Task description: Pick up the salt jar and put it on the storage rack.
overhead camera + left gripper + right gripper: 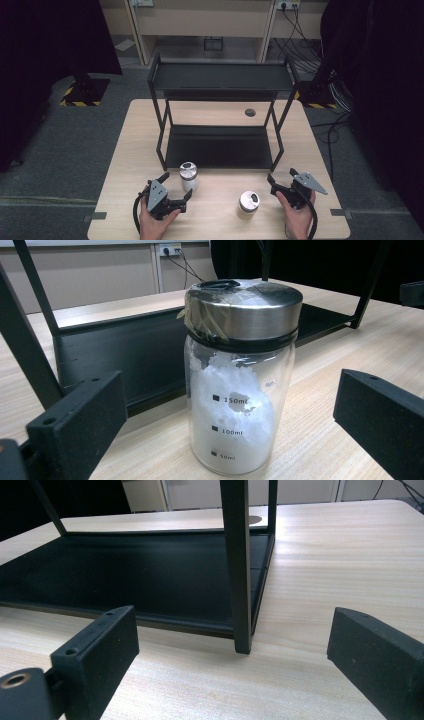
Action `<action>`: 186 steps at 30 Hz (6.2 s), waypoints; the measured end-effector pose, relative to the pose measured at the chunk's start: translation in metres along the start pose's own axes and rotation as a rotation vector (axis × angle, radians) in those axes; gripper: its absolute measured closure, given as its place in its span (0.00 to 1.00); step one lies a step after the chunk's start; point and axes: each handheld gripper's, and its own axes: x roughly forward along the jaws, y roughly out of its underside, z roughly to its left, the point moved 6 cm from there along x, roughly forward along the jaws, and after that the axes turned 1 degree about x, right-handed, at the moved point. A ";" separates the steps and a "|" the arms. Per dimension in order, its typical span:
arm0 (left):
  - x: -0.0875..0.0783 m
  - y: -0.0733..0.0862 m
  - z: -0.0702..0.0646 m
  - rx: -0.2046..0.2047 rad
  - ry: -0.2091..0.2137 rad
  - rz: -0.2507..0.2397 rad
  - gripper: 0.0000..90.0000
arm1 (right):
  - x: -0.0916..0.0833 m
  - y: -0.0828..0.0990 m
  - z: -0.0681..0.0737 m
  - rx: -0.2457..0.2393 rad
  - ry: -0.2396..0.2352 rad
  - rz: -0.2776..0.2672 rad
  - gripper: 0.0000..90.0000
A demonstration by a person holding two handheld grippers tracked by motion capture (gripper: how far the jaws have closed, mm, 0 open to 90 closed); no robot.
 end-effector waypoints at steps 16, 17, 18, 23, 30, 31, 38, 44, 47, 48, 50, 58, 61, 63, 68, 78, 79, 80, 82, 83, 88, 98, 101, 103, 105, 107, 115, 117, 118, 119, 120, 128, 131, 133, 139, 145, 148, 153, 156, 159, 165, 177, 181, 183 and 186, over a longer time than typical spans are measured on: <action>0.017 -0.007 -0.007 0.036 -0.014 0.030 0.03 | 0.001 0.000 0.000 0.004 0.000 0.003 0.07; 0.018 -0.007 -0.008 0.040 -0.015 0.035 0.03 | 0.001 0.000 0.000 0.002 -0.001 0.002 0.07; 0.019 -0.008 -0.009 0.042 -0.016 0.040 0.04 | 0.001 0.000 0.001 0.002 0.000 0.003 0.07; 0.023 -0.010 -0.009 0.040 -0.013 0.050 0.05 | 0.001 -0.001 0.001 0.001 -0.001 0.004 0.07; 0.029 -0.013 -0.010 0.031 -0.011 0.076 0.11 | 0.001 0.000 0.000 0.007 -0.005 0.003 0.07; 0.030 -0.014 -0.010 0.032 -0.013 0.082 0.12 | 0.001 0.000 0.000 0.008 -0.006 0.003 0.07; 0.035 -0.017 -0.012 0.039 -0.020 0.107 0.29 | 0.001 0.000 0.000 0.006 -0.007 0.003 0.07; 0.035 -0.017 -0.011 0.022 -0.020 0.099 0.34 | 0.001 0.000 0.000 0.006 -0.007 0.003 0.07; 0.035 -0.017 -0.011 0.021 -0.016 0.097 0.34 | 0.001 0.000 0.000 0.005 -0.007 0.002 0.07; 0.035 -0.017 -0.011 0.021 -0.016 0.097 0.34 | 0.001 0.000 0.000 0.005 -0.007 0.002 0.07; 0.035 -0.017 -0.011 0.020 -0.013 0.096 0.34 | 0.001 0.000 0.000 0.006 -0.007 0.003 0.07; 0.033 -0.017 -0.010 0.020 0.000 0.063 0.34 | 0.001 -0.001 0.000 0.005 -0.010 0.006 0.07; 0.027 -0.023 -0.010 0.017 -0.004 0.026 0.34 | 0.001 -0.001 0.000 0.005 -0.011 0.006 0.07; 0.025 -0.026 -0.010 0.017 -0.006 0.011 0.34 | 0.001 -0.001 -0.001 0.006 -0.011 0.007 0.07; 0.013 -0.042 -0.011 0.026 -0.023 -0.055 0.34 | 0.001 -0.001 -0.001 0.007 -0.012 0.007 0.07; 0.006 -0.051 -0.015 0.046 -0.026 -0.085 0.34 | 0.001 -0.001 0.000 0.005 -0.010 0.009 0.07; 0.006 -0.051 -0.015 0.046 -0.026 -0.085 0.34 | 0.001 -0.001 0.000 0.005 -0.010 0.009 0.07; 0.005 -0.053 -0.015 0.046 -0.029 -0.086 0.34 | 0.001 -0.001 -0.001 0.008 -0.011 0.008 0.07; 0.004 -0.055 -0.016 0.048 -0.030 -0.088 0.34 | 0.001 -0.001 -0.001 0.008 -0.011 0.008 0.07; 0.003 -0.059 -0.017 0.057 -0.038 -0.091 0.34 | 0.001 -0.001 -0.001 0.007 -0.011 0.009 0.07; -0.001 -0.071 -0.017 0.067 -0.050 -0.110 0.34 | 0.001 -0.001 0.000 0.006 -0.009 0.008 0.07; -0.002 -0.106 -0.014 0.074 -0.077 -0.159 0.34 | 0.001 -0.001 0.000 0.006 -0.006 0.009 0.07; -0.002 -0.118 -0.013 0.087 -0.081 -0.172 0.34 | 0.001 -0.001 0.000 0.007 -0.006 0.009 0.07; -0.003 -0.120 -0.013 0.083 -0.080 -0.177 0.34 | 0.001 -0.001 0.000 0.009 -0.007 0.008 0.07; -0.004 -0.123 -0.012 0.082 -0.081 -0.183 0.34 | 0.001 -0.001 0.000 0.010 -0.007 0.008 0.07; -0.004 -0.126 -0.012 0.082 -0.084 -0.188 0.34 | 0.001 -0.001 0.000 0.010 -0.007 0.010 0.07; -0.004 -0.139 -0.009 0.089 -0.092 -0.192 0.34 | 0.002 -0.001 0.000 0.005 -0.005 0.011 0.07; -0.003 -0.145 -0.008 0.089 -0.097 -0.198 0.34 | 0.001 -0.001 0.000 0.010 -0.006 0.010 0.07; -0.003 -0.148 -0.007 0.093 -0.098 -0.200 0.34 | 0.001 -0.001 0.000 0.012 -0.007 0.011 0.07; -0.002 -0.155 -0.006 0.101 -0.103 -0.203 0.34 | 0.002 -0.001 -0.001 0.012 -0.008 0.011 0.07; 0.000 -0.159 -0.006 0.099 -0.105 -0.209 0.34 | 0.001 -0.001 -0.001 0.014 -0.008 0.011 0.07; 0.007 -0.180 -0.002 0.108 -0.117 -0.218 0.34 | 0.001 -0.001 -0.002 0.018 -0.011 0.010 0.07; 0.009 -0.184 -0.002 0.108 -0.118 -0.218 0.34 | 0.001 -0.001 -0.002 0.020 -0.013 0.011 0.07; 0.010 -0.186 -0.002 0.109 -0.117 -0.217 0.34 | 0.001 -0.001 -0.002 0.022 -0.013 0.011 0.07; 0.012 -0.196 -0.001 0.114 -0.120 -0.211 0.34 | 0.001 -0.001 -0.002 0.024 -0.011 0.011 0.07; 0.018 -0.213 0.009 0.103 -0.134 -0.213 0.34 | 0.002 -0.002 -0.003 0.031 -0.014 0.012 0.07; 0.019 -0.219 0.011 0.101 -0.137 -0.213 0.34 | 0.002 -0.002 -0.004 0.035 -0.015 0.013 0.07; 0.023 -0.227 0.013 0.100 -0.140 -0.209 0.34 | 0.002 -0.002 -0.004 0.037 -0.015 0.014 0.07; 0.024 -0.235 0.014 0.099 -0.141 -0.211 0.34 | 0.002 -0.002 -0.004 0.039 -0.015 0.013 0.07; 0.025 -0.240 0.015 0.100 -0.143 -0.214 0.34 | 0.002 -0.002 -0.004 0.040 -0.016 0.012 0.07; 0.029 -0.259 0.019 0.107 -0.158 -0.221 0.34 | 0.002 -0.002 -0.005 0.044 -0.018 0.012 0.07; 0.041 -0.292 0.027 0.093 -0.170 -0.216 0.34 | 0.002 -0.001 -0.005 0.045 -0.019 0.011 0.07; 0.047 -0.304 0.032 0.097 -0.182 -0.200 0.34 | 0.002 -0.001 -0.005 0.044 -0.019 0.012 0.07; 0.052 -0.310 0.035 0.091 -0.184 -0.189 0.34 | 0.002 -0.001 -0.005 0.044 -0.019 0.010 0.07; 0.059 -0.315 0.039 0.081 -0.191 -0.183 0.34 | 0.002 -0.001 -0.005 0.043 -0.019 0.010 0.07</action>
